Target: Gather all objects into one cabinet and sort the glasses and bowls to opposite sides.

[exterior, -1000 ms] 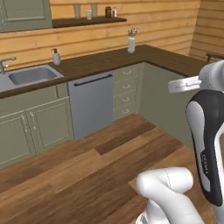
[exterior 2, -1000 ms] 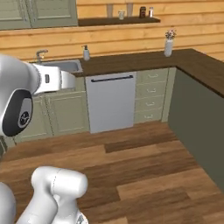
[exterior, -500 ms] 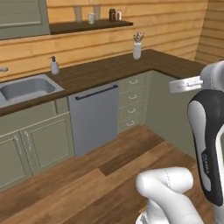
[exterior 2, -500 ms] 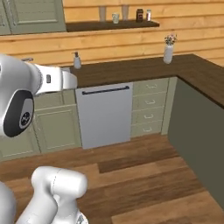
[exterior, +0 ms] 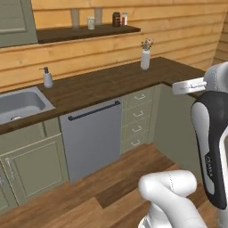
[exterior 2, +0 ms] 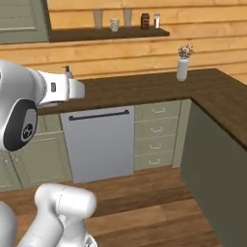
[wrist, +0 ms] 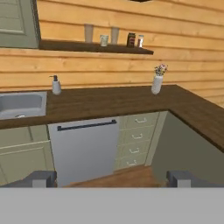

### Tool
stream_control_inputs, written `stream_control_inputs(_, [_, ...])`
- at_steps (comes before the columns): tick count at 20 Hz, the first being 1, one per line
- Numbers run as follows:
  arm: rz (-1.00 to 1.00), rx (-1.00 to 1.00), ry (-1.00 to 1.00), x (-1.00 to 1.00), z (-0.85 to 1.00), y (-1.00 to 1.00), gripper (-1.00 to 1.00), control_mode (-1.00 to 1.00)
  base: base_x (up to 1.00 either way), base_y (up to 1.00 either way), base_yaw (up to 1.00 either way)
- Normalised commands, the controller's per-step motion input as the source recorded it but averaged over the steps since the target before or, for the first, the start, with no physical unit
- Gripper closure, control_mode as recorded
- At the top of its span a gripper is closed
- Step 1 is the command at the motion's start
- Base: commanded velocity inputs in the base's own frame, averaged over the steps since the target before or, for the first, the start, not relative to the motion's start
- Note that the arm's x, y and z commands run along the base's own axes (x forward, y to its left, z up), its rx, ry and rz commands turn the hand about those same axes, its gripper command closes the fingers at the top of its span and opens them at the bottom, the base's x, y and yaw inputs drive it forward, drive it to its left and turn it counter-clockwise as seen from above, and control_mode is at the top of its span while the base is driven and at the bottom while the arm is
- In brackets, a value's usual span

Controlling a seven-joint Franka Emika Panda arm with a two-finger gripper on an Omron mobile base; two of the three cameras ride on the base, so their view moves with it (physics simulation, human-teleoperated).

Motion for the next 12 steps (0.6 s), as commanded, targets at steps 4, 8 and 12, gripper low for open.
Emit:
stream_control_inputs(4, [0.00,0.00,0.00,0.00,0.00,0.00,-1.00,1.00,1.00,-0.17,0.16])
stream_control_inputs(8, [0.00,0.00,0.00,0.00,0.00,0.00,-1.00,1.00,1.00,-0.16,0.24])
stream_control_inputs(12, [0.00,0.00,0.00,0.00,0.00,0.00,-1.00,1.00,0.87,-0.45,0.16])
